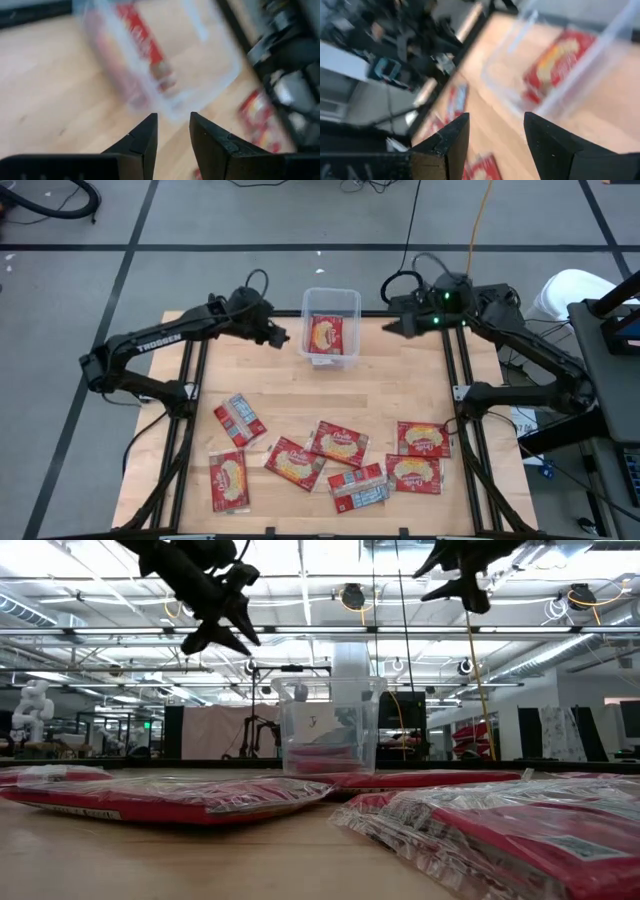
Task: Sort popcorn bags into baskets
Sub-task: Put the red popcorn bag into the transparent container
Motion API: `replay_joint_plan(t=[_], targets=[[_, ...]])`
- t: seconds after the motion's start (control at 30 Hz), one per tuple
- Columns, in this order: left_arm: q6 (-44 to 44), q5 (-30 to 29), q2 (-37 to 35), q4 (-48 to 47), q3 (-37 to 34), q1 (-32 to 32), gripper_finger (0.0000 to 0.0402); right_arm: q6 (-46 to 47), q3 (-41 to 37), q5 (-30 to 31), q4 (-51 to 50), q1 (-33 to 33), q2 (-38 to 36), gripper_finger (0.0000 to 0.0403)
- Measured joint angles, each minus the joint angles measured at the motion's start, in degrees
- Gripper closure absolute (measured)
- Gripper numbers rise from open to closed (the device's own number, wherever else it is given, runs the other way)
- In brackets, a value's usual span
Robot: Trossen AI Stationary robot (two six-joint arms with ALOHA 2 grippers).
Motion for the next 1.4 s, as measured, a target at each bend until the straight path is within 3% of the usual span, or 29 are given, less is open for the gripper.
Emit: replay_joint_plan(t=[0.3, 0.5, 0.7, 0.93, 1.1, 1.4], targets=[[-1.6, -5.1, 0.0, 1.4, -5.3, -11.0, 0.0284, 7.6, 0.0, 11.6, -7.4, 15.1, -2.9, 0.0220], [-5.8, -13.5, 0.0, 16.7, -14.0, -15.9, 0.0284, 14.5, 0.0, 18.0, -7.1, 25.0, -3.2, 0.0220], [-6.0, -19.7, 1.2, 27.7, -19.5, -15.8, 0.0284, 18.7, 0.0, 25.6, -5.4, 32.8, -3.1, 0.0220], [4.1, -20.7, 5.0, 35.3, -21.0, -14.5, 0.0284, 19.8, 0.0, 29.7, -2.1, 37.2, -3.0, 0.0220], [4.3, -19.7, 8.3, 42.0, -20.9, -15.0, 0.0284, 20.4, 0.0, 30.0, -0.3, 40.7, -3.0, 0.0220], [-9.7, -18.7, 5.7, 32.4, -20.9, -23.0, 0.0284, 24.4, 0.0, 36.5, -0.2, 51.6, -2.4, 0.0220]])
